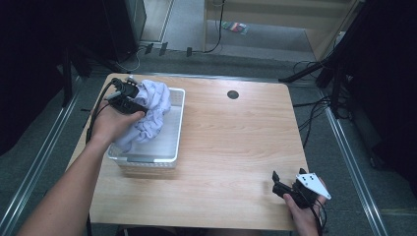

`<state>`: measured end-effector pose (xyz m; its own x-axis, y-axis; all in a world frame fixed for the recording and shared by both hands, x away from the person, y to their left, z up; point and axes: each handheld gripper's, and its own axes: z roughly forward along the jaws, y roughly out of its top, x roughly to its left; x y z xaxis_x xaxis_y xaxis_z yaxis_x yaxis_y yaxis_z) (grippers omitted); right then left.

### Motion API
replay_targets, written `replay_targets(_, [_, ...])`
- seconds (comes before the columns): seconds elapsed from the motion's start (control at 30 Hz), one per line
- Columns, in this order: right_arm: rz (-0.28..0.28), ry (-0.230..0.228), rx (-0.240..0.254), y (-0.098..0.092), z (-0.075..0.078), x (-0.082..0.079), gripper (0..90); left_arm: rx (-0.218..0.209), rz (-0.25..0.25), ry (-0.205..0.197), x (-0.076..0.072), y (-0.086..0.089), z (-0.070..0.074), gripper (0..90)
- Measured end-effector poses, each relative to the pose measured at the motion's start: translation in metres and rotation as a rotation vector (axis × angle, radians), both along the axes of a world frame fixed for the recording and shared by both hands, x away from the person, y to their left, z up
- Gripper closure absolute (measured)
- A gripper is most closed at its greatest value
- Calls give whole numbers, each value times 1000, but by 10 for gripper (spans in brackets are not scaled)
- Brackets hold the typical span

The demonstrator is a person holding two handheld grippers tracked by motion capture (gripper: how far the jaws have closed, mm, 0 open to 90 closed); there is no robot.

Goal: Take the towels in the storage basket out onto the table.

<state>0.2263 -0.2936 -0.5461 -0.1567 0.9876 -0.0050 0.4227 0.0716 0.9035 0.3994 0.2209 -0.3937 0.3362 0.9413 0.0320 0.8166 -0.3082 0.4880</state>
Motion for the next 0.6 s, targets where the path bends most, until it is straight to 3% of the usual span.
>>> replay_targets(0.2, [4,-7,-1,0,0,-1,51,-19,7,-33,1,0,22,620])
replay_targets(0.37, [22,-9,-4,1,0,0,34,-18,-18,-49,-1,-6,41,619])
replay_targets(0.6, [23,-19,-12,1,0,-2,5,-22,-54,-67,-2,-23,53,615])
